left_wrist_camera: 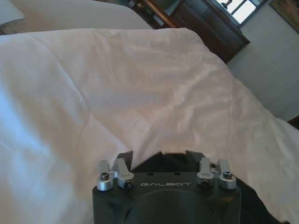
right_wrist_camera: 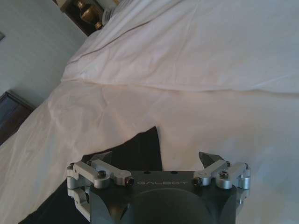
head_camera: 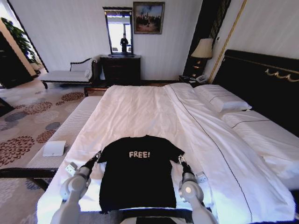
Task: Fold the clothes on the bed.
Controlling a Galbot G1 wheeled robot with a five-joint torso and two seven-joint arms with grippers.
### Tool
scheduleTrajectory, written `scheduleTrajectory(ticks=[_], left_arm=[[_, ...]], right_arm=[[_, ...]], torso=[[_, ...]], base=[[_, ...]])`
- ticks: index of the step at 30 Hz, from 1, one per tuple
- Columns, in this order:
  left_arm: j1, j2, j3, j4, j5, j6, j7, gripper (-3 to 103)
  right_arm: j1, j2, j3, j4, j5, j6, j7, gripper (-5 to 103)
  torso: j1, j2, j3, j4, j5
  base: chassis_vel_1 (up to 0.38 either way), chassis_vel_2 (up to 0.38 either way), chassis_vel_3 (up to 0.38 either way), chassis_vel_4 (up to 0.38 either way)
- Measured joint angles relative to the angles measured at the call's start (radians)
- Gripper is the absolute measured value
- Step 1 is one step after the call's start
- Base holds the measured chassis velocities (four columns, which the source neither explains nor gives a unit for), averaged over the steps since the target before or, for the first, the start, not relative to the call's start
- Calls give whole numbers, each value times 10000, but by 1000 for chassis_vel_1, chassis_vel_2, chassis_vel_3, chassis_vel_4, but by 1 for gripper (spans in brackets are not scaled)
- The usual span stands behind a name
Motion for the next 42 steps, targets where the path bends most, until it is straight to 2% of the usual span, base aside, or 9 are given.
scheduleTrajectory(ticks=[6,8,10,14,16,18,24,40,42], left_arm=[[-547,-43,-121,1030,105,-226,40,88],[-871,-157,-97,1577,168,-351,61,80],[-900,-177,-89,1627,170,-368,65,80],[-934,-270,60,1696,192,-402,150,57],[-934,-276,86,1696,211,-403,155,57],[-994,-296,223,1773,334,-431,184,41],[-1165,-306,306,1963,385,-446,184,36],[-1364,-251,527,2125,482,-338,131,36],[-1334,-248,553,2134,539,-335,138,30]], right_arm=[[121,-31,-202,-163,-61,-47,4,100],[105,-28,-213,-182,-106,-49,7,100],[104,-28,-213,-182,-112,-50,8,100],[115,-22,-219,-181,-154,-63,23,100],[117,-17,-224,-182,-163,-65,27,100],[118,20,-261,-181,-216,-76,41,100],[96,34,-267,-178,-238,-79,46,100],[41,35,-253,-166,-252,-70,48,100],[35,31,-252,-166,-255,-63,48,100]], torso=[[0,0,1,6,2],[0,0,1,2,0],[0,0,1,3,0],[0,0,1,3,2],[0,0,1,3,2],[0,0,0,4,2],[1,-1,1,3,2],[0,0,0,4,2],[0,0,0,4,2]], base=[[0,0,0,0],[0,0,0,0],[0,0,0,0],[0,0,0,0],[0,0,0,0],[0,0,0,0],[0,0,0,0],[0,0,0,0],[0,0,0,0]])
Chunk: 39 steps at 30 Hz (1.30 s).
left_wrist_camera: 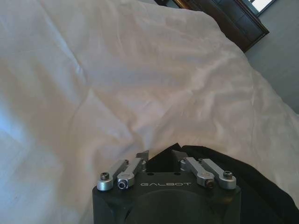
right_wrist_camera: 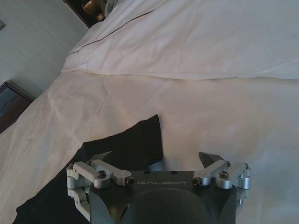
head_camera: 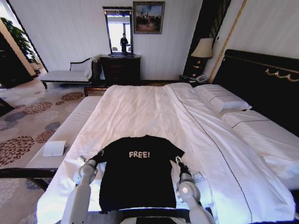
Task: Fold the clothes on the bed.
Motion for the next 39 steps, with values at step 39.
scheduleTrajectory(ticks=[39], left_arm=[[1014,46,-1245,-705,-896,-665,56,0]], right_arm=[[-87,147,-123,26,-311,48,-1,100]], torso=[[0,0,0,0,0]], base=[[0,0,0,0]])
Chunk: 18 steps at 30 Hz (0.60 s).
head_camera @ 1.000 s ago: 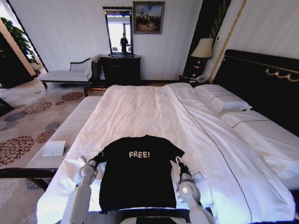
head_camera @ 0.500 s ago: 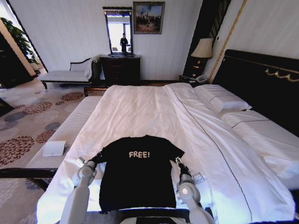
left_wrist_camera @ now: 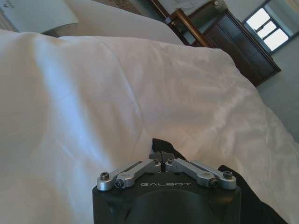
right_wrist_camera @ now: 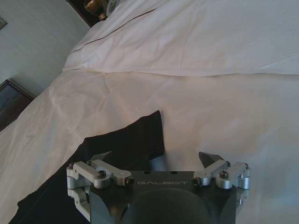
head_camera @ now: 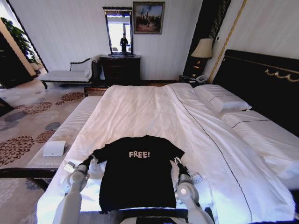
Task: Fold the clothes on the bed.
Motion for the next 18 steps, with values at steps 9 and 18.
scheduleTrajectory(ticks=[9,18], left_arm=[[13,-256,-138,-19,-128,-295,-249,0],[75,-326,-382,13,-231,-361,-547,0]], right_arm=[[-32,7,12,80,-19,3,9,100],[-50,-7,47,88,-14,19,12,100]], torso=[[0,0,0,-1,0],[-1,0,0,-1,0]], base=[[0,0,0,0],[0,0,0,0]])
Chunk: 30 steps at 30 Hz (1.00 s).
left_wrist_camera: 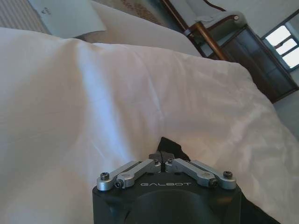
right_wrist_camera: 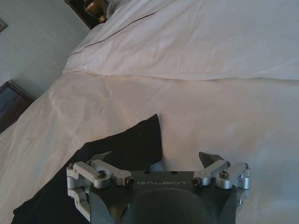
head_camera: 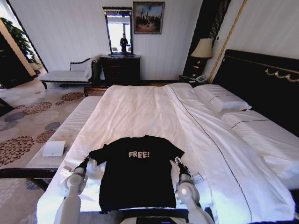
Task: Fold the clothes on the bed.
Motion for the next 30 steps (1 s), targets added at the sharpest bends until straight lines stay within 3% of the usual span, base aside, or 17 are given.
scheduleTrajectory(ticks=[5,7,13,15,18,19,22,24,29,30], left_arm=[[30,-8,24,-40,67,-11,-91,-1],[81,-11,57,-237,115,-7,-93,10],[188,231,180,-1120,149,103,-35,26],[-18,699,420,-1680,185,267,130,36],[-770,1523,1092,-1408,646,748,173,47],[-770,1523,1092,-1408,646,748,173,47],[-1740,2149,2432,-460,1533,1173,241,64],[-2086,2226,2923,-134,1775,1279,247,64],[-3552,2097,4830,1507,3070,1472,482,90],[-3552,2097,4830,1507,3070,1472,482,90]], right_arm=[[36,2,-10,33,2,1,-1,100],[40,-5,-10,34,3,0,-3,100],[20,-16,18,2,10,2,-11,100],[3,-15,44,-24,12,6,-13,100],[-27,-9,64,-30,11,11,-18,100],[-27,-9,64,-30,11,11,-18,100],[-65,6,54,-30,-89,14,-24,100],[-77,21,47,-24,-143,14,-19,100],[-157,77,21,161,-373,4,74,100],[-157,77,21,161,-373,4,74,100]], torso=[[0,0,0,1,0],[0,0,0,3,0],[0,0,0,4,-1],[-1,0,0,4,1],[0,1,-1,1,5],[0,1,-1,1,5],[2,0,0,2,0],[2,0,0,0,0],[3,0,1,-2,1],[3,0,1,-2,1]], base=[[0,0,0,0],[0,0,0,0],[0,0,0,0],[0,0,0,0],[0,0,0,0],[0,0,0,0],[0,0,0,0],[0,0,0,0],[0,0,0,0],[0,0,0,0]])
